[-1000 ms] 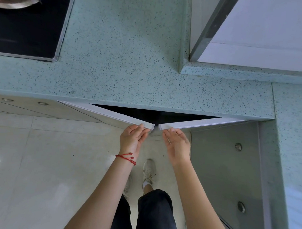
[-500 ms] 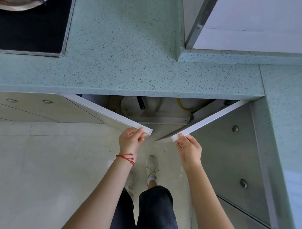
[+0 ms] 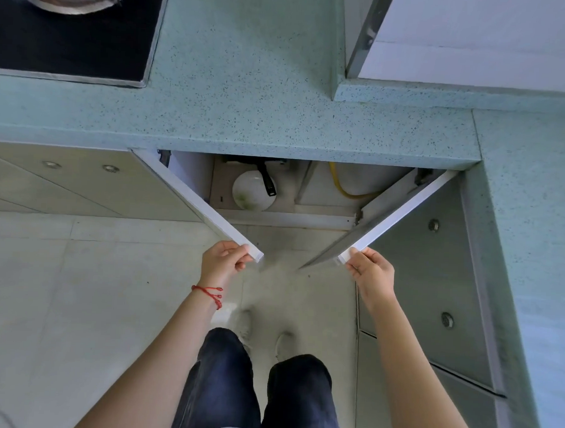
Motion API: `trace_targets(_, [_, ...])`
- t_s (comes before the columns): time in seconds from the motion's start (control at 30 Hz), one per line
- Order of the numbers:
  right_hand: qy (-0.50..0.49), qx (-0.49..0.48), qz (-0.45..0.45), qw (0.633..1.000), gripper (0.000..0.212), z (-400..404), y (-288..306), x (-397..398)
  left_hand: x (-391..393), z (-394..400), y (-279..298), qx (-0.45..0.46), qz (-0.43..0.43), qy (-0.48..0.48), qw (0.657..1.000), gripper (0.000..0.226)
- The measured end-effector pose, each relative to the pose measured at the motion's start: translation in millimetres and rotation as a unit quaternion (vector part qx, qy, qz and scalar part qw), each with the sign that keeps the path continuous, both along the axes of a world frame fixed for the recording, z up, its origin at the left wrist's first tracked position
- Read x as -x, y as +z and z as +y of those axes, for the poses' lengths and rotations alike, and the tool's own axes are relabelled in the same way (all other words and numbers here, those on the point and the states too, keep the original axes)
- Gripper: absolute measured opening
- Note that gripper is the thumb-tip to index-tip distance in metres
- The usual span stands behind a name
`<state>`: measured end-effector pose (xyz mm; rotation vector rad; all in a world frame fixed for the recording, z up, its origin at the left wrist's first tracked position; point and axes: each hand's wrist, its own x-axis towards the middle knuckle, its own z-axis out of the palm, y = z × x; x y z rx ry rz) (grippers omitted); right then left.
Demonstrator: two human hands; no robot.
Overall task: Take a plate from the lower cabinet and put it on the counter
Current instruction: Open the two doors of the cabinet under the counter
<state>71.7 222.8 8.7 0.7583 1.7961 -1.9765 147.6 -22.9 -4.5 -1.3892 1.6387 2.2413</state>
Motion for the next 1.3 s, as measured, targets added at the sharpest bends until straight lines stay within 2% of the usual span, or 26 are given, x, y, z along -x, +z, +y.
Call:
trace_targets(0.23, [0.069, -0.043, -0.002, 0.997, 0.015, 46, 1, -17, -39, -15, 4, 0.051, -0.015, -0.020, 0.998, 0.009])
trace_targets(0.37, [0.099, -0.084, 0.000, 0.992, 0.006, 75, 1, -25, -56, -19, 6, 0.085, -0.024, -0.010, 0.996, 0.012])
trace_targets(0.53, [0.105, -0.168, 0.002, 0.980, 0.012, 98, 1, -33, -70, -15, 12, 0.147, -0.025, -0.013, 0.989, 0.015])
trace_targets(0.67, [0.081, -0.229, -0.002, 0.970, 0.024, 108, 5, -38, -73, -12, 12, 0.223, -0.044, -0.030, 0.973, 0.033])
trace_targets(0.8, [0.084, -0.277, 0.003, 0.957, 0.027, 114, 11, -43, -78, -10, 10, 0.262, -0.047, -0.030, 0.964, 0.040])
trace_targets(1.07, [0.046, -0.332, 0.010, 0.942, 0.027, 115, 17, -56, -101, -30, 7, 0.277, -0.034, -0.038, 0.959, 0.033])
trace_targets(1.17, [0.021, -0.340, 0.000, 0.940, 0.027, 120, 18, -59, -112, -42, 6, 0.259, -0.036, -0.032, 0.965, 0.015])
trace_targets(1.3, [-0.031, -0.331, -0.027, 0.943, 0.030, 132, 20, -63, -124, -54, 7, 0.243, -0.048, -0.011, 0.969, 0.017])
